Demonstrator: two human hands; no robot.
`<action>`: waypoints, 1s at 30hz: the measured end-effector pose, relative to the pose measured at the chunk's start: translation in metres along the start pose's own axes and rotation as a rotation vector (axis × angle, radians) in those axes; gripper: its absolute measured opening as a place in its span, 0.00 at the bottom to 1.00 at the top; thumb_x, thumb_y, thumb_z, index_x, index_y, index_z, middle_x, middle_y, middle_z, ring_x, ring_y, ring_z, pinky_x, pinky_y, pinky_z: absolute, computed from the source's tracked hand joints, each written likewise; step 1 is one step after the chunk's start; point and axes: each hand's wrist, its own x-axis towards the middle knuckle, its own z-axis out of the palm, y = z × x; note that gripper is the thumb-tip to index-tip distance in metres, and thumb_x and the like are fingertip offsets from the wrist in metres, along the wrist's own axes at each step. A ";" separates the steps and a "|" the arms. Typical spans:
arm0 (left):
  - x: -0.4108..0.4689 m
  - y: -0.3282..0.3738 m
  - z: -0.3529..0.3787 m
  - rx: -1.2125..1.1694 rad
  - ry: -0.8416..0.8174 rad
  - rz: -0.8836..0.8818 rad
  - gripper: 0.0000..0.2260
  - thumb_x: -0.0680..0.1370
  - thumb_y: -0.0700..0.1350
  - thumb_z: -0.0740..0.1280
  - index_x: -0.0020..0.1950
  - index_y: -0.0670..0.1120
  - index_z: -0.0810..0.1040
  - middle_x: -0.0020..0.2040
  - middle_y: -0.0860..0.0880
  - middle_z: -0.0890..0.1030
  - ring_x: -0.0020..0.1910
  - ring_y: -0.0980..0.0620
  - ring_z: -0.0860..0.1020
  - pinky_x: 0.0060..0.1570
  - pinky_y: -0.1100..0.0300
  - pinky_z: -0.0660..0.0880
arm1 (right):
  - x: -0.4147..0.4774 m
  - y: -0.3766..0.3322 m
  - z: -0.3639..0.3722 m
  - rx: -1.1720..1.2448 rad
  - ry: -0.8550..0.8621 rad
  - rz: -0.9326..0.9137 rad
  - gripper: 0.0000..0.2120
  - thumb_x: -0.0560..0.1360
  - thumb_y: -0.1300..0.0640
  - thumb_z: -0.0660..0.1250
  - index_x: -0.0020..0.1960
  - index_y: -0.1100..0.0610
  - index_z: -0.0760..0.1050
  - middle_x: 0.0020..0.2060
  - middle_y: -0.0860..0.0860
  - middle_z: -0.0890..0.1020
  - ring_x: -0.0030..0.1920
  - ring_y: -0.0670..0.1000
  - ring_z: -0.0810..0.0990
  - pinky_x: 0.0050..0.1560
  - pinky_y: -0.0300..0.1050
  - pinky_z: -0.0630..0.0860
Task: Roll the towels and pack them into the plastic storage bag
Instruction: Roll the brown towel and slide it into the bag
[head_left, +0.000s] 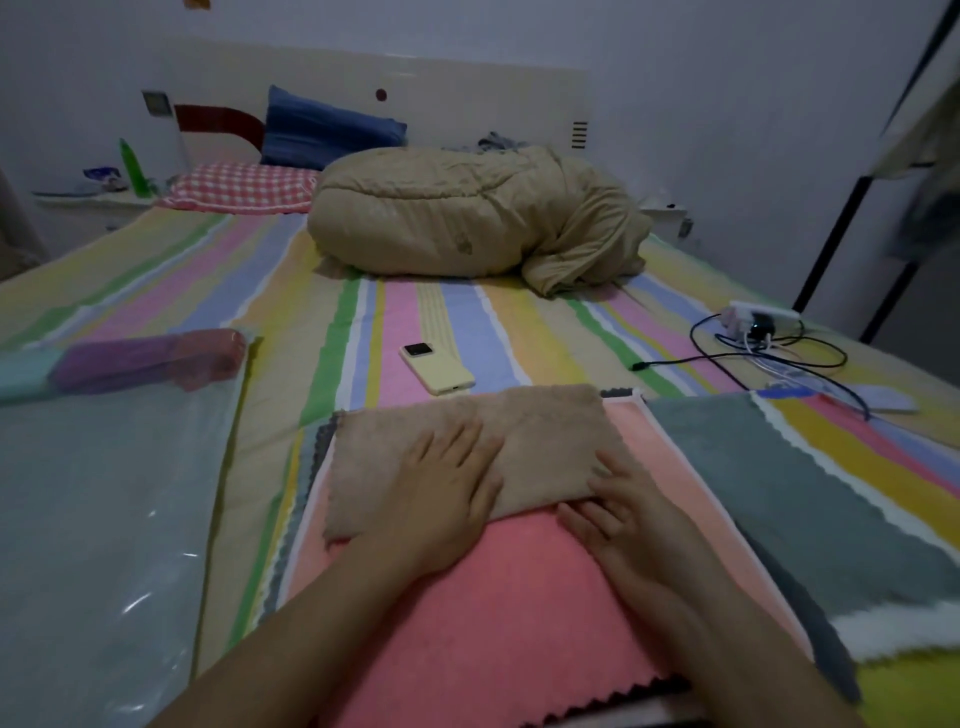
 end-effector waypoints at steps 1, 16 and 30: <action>0.000 0.001 -0.004 -0.071 0.024 -0.009 0.33 0.75 0.62 0.38 0.76 0.54 0.60 0.78 0.52 0.58 0.77 0.54 0.54 0.74 0.54 0.48 | 0.000 0.005 0.008 -0.046 0.047 -0.050 0.21 0.75 0.70 0.60 0.66 0.57 0.72 0.51 0.55 0.79 0.49 0.51 0.78 0.46 0.44 0.75; -0.040 -0.068 -0.078 -1.693 0.052 -1.014 0.15 0.79 0.51 0.60 0.37 0.43 0.73 0.24 0.46 0.76 0.21 0.50 0.75 0.22 0.64 0.73 | -0.007 0.074 0.099 -1.785 -0.522 -0.878 0.29 0.67 0.45 0.46 0.58 0.46 0.79 0.72 0.53 0.67 0.75 0.56 0.58 0.75 0.51 0.54; -0.022 -0.076 -0.060 -1.068 0.197 -0.679 0.10 0.73 0.39 0.69 0.54 0.44 0.79 0.47 0.48 0.83 0.44 0.52 0.80 0.40 0.67 0.74 | 0.034 0.038 0.090 -1.178 0.008 -0.331 0.25 0.74 0.51 0.69 0.66 0.52 0.61 0.43 0.46 0.76 0.47 0.54 0.80 0.47 0.53 0.79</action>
